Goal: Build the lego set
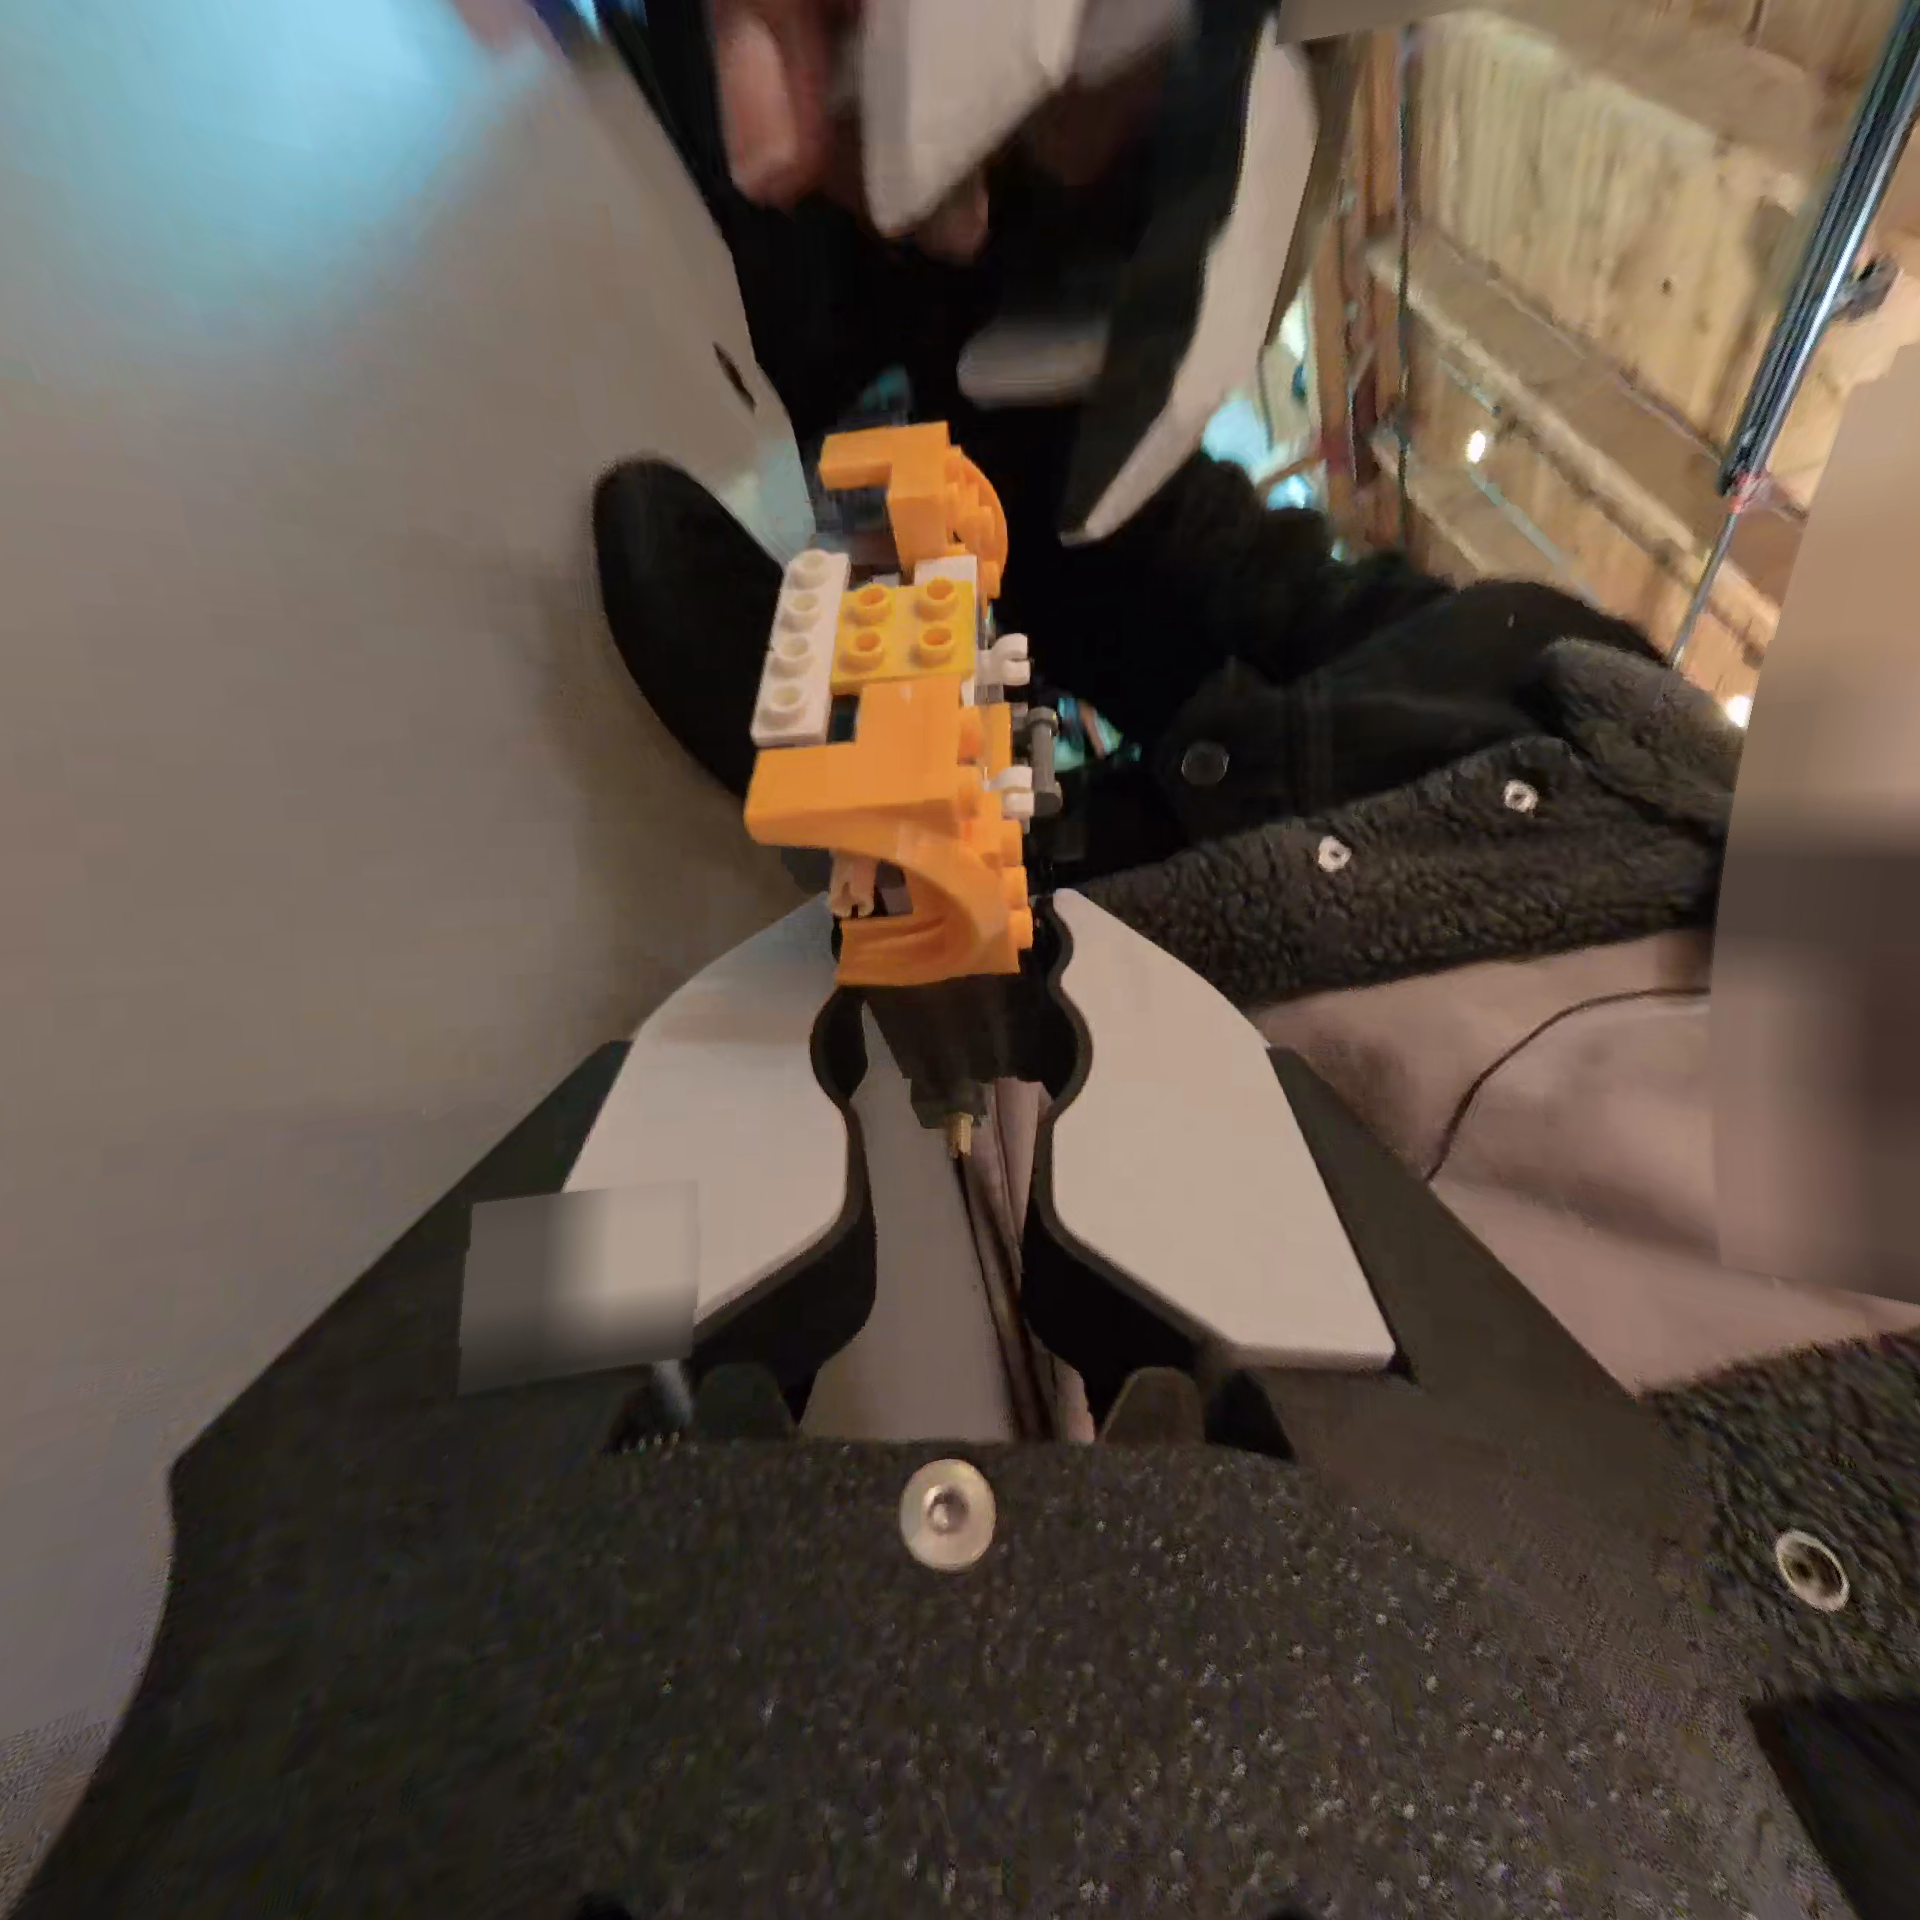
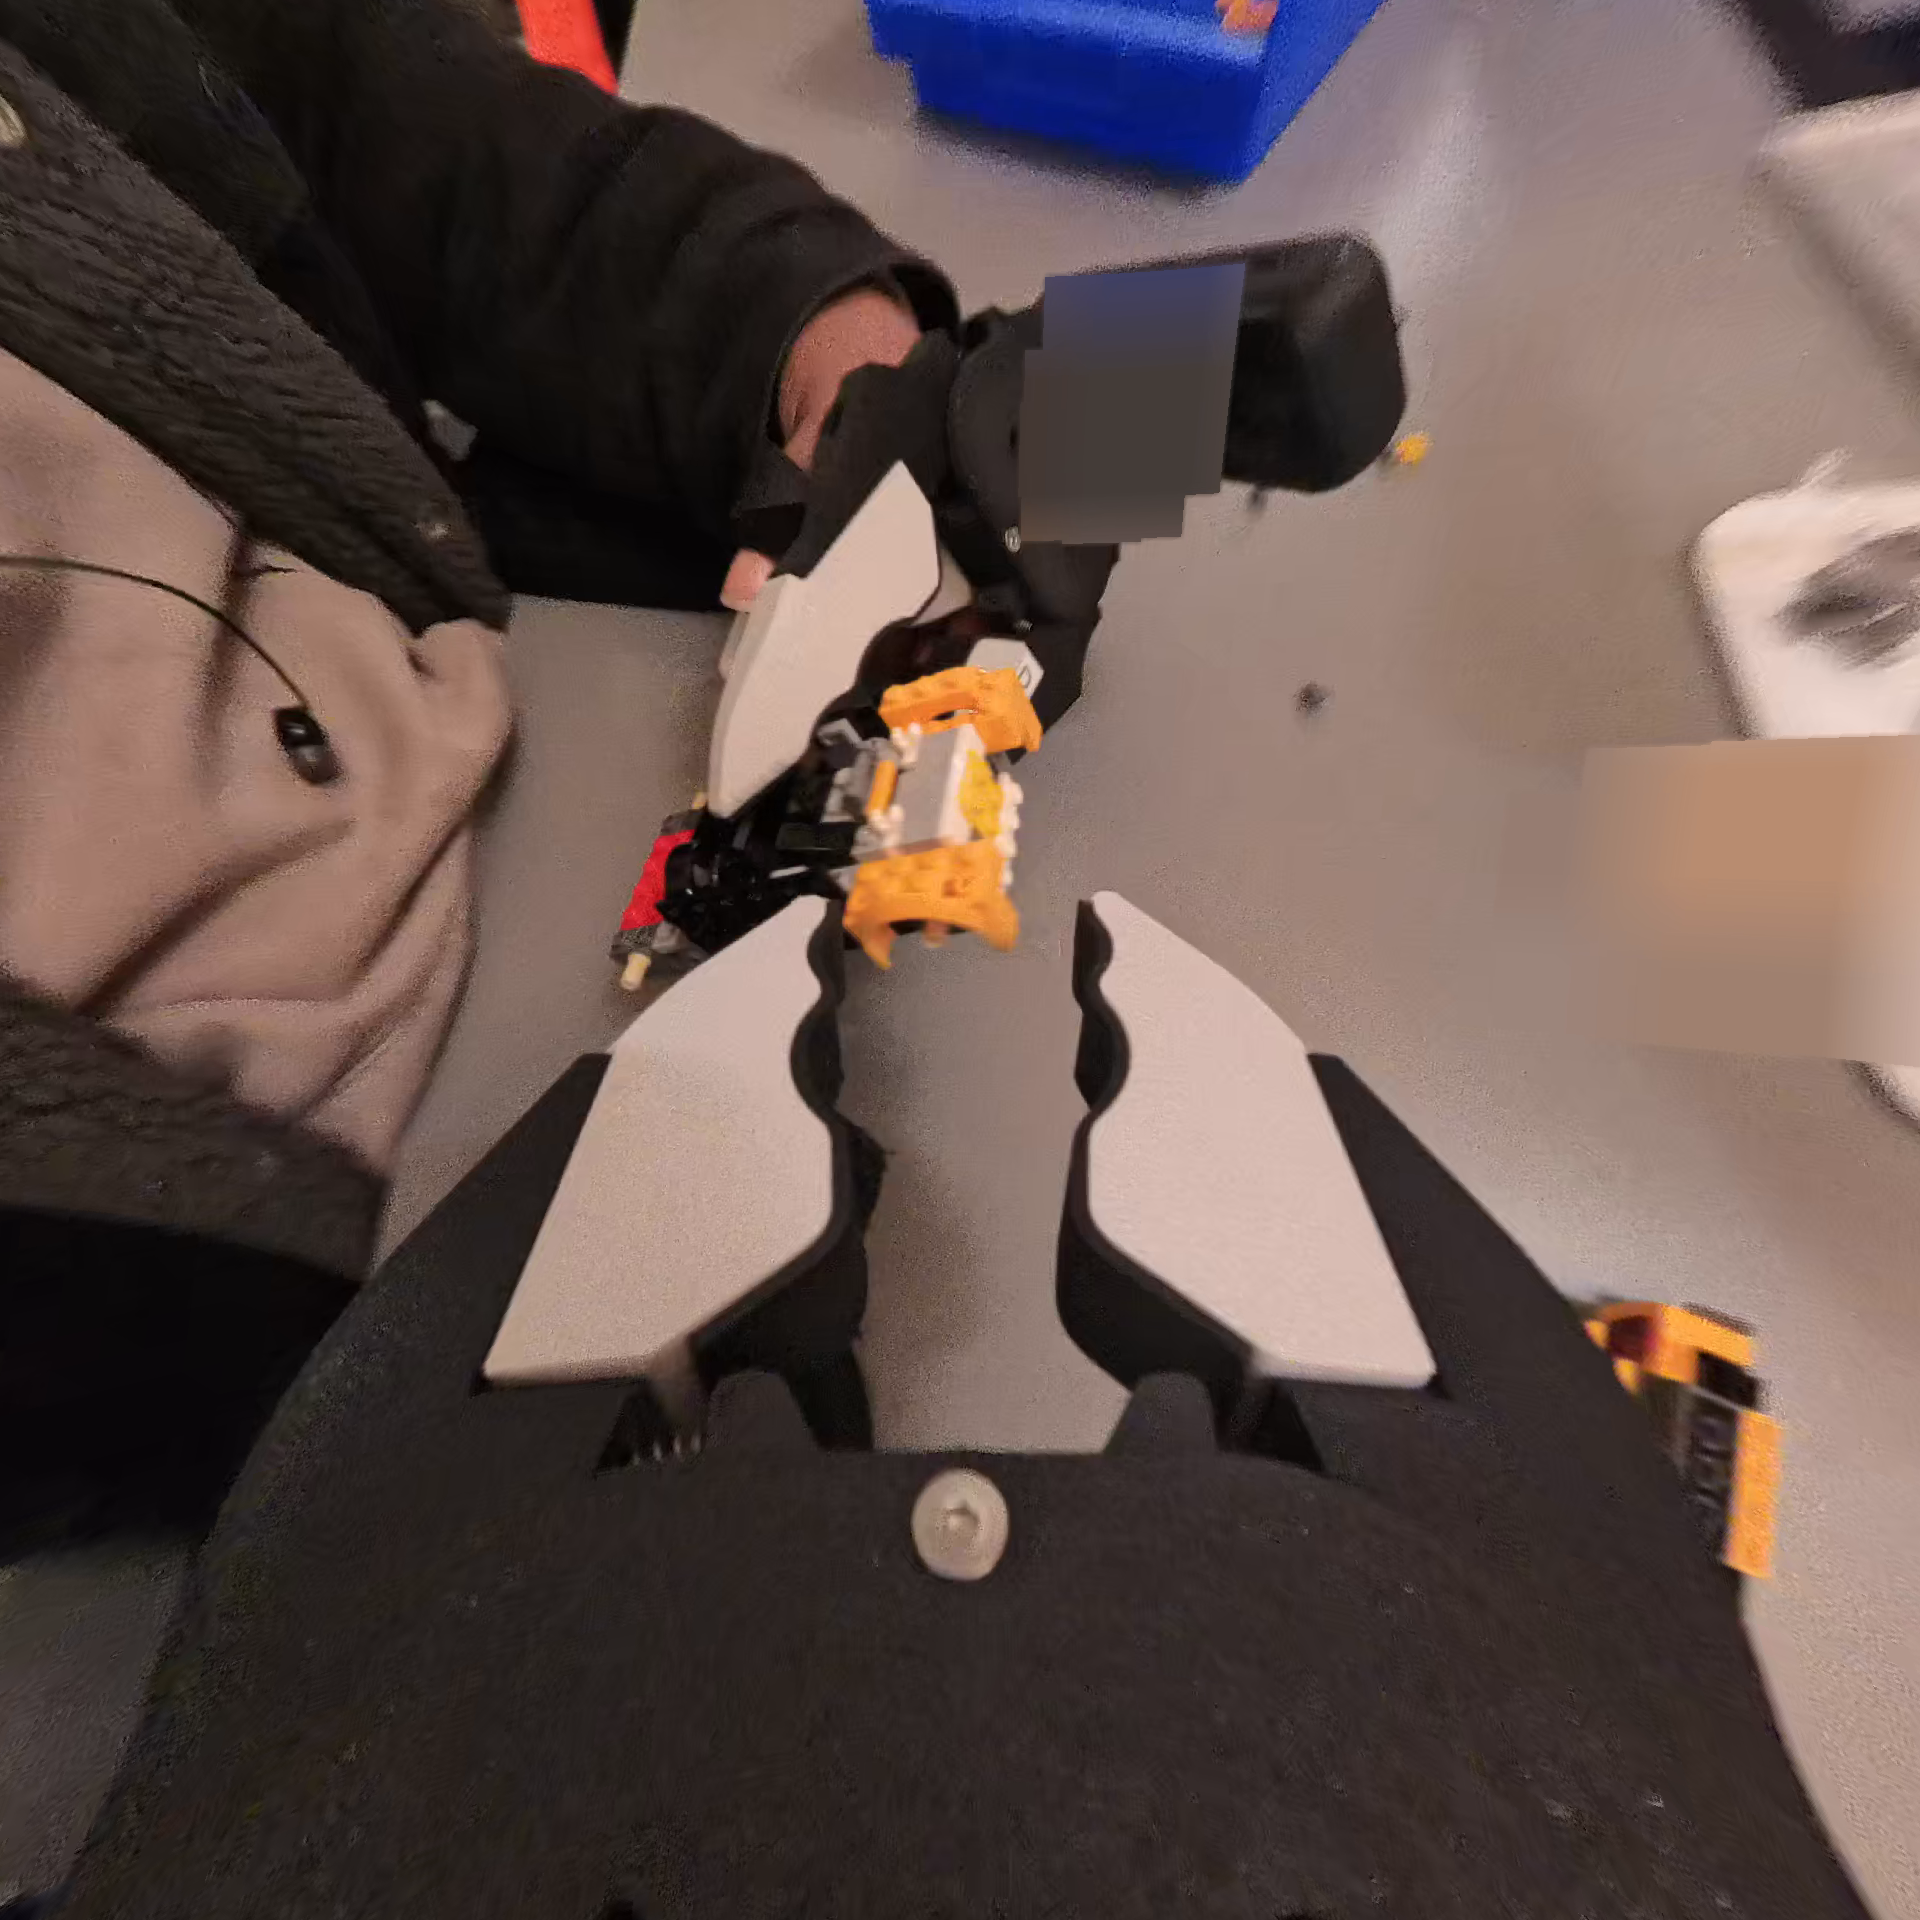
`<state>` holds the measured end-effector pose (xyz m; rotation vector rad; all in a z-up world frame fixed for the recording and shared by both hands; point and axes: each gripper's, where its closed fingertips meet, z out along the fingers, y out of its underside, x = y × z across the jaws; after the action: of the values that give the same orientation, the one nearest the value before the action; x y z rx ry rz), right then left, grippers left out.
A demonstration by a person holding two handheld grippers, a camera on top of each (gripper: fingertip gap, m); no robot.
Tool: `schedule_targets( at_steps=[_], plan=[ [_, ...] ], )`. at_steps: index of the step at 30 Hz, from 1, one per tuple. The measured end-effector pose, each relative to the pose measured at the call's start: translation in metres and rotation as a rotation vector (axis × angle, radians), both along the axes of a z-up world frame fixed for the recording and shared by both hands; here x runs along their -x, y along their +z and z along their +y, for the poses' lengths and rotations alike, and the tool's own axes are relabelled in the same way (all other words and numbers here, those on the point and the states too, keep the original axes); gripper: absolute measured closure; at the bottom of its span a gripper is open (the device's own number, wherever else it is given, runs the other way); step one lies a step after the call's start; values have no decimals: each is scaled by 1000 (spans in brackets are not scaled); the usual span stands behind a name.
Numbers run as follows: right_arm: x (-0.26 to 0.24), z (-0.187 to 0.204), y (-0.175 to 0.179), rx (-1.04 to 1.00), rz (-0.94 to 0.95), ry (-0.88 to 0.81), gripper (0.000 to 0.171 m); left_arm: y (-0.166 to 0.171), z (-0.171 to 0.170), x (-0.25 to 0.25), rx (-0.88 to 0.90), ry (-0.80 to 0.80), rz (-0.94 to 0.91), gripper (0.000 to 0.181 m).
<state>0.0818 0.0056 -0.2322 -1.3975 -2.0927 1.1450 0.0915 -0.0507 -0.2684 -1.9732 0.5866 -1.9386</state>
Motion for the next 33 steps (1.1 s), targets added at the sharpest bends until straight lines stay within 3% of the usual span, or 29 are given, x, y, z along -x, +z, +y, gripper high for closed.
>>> schedule_targets(
  at_steps=[4, 7, 13, 16, 18, 20, 23, 26, 33],
  plan=[
    [2, 1, -8, 248, -163, 56, 130, -14, -11, -4, -46, -135, 148, 152],
    [0, -6, -24, 325, -273, 68, 129, -20, -12, -1, -96, -192, 282, 152],
    [1, -38, -40, 484, -311, 81, 130, -28, -11, 3, -151, -271, 470, 152],
    [2, -39, -48, 524, -299, 14, 144, -32, -14, 5, -176, -297, 512, 152],
    [3, -38, -46, 609, -261, -64, 145, -30, -7, 8, -205, -233, 502, 151],
    [4, -32, -42, 667, -176, -176, 146, -27, 10, 17, -277, -67, 532, 133],
    [4, -10, -34, 871, -36, -438, 146, -10, 26, 28, -553, 177, 605, 118],
    [6, 5, -34, 1002, 57, -627, 146, -3, 33, 28, -741, 301, 758, 111],
    [26, 23, -23, 941, 239, -849, 146, -18, 46, 21, -682, 487, 1017, 96]
  ],
)
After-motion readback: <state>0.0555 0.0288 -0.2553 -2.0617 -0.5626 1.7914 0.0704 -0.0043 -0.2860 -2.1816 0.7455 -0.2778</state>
